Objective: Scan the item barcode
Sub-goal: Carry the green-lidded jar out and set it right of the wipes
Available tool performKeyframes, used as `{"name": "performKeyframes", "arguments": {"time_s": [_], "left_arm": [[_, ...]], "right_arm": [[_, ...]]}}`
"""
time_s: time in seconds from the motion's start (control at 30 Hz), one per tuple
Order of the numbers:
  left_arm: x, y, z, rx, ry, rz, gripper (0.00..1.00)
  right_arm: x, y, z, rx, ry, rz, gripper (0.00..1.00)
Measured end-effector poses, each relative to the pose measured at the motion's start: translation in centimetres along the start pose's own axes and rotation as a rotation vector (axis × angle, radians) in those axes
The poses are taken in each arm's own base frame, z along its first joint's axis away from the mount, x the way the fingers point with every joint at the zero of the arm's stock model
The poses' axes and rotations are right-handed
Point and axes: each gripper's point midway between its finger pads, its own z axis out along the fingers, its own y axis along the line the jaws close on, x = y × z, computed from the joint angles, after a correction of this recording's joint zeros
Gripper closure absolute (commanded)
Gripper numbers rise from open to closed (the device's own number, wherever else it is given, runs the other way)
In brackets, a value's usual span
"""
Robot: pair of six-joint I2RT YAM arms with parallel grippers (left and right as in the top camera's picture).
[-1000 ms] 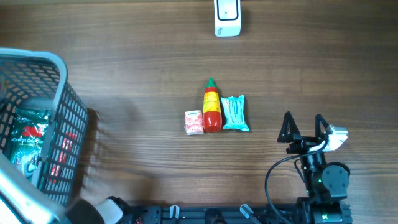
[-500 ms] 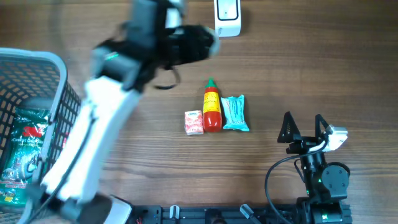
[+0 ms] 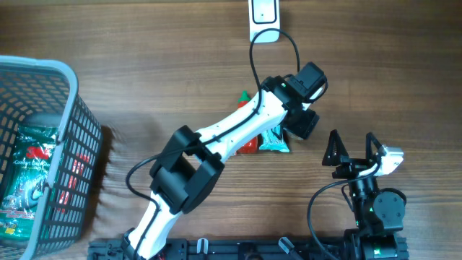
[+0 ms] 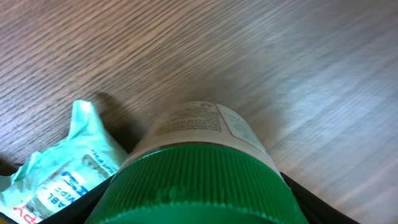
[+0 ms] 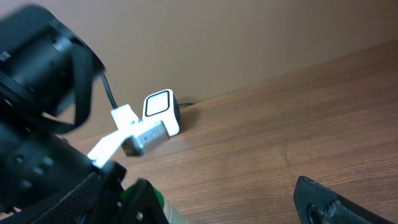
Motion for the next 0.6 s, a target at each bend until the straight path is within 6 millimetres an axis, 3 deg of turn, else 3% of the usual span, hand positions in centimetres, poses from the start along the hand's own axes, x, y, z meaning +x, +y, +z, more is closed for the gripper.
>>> {"name": "performKeyframes", "arguments": {"time_s": [0.13,0.2,0.3,0.43,0.5,0.53,0.6], "left_arm": [[0.5,1.5,0.4,-0.047,0.026,-0.010,0.28],[0.7,2.2,0.3,-0.060,0.037,-0.017,0.00],[1.4,3.4,0.1,-0.105,0.065,-0.020,0.00],[1.2,3.4,-0.6,-0.112,0.053,-0.019,0.00],[-0.1,3.1,-4.0,-0.107,-0.023,-0.017,0.00],[-1.1,3.2,-7.1,-0.113,-0.093,-0.019,0.00],[-2.9,5.2,-16.7,-0.178,-0.301,-0.057,0.00]], "right_arm": [[0.0,0.0,0.0,0.000,0.000,0.000,0.00],[0.0,0.0,0.0,0.000,0.000,0.000,0.00],[0.0,0.0,0.0,0.000,0.000,0.000,0.00],[0.0,0.0,0.0,0.000,0.000,0.000,0.00],[0.0,0.0,0.0,0.000,0.000,0.000,0.00],[0.0,0.0,0.0,0.000,0.000,0.000,0.00],[0.0,0.0,0.0,0.000,0.000,0.000,0.00]]}}
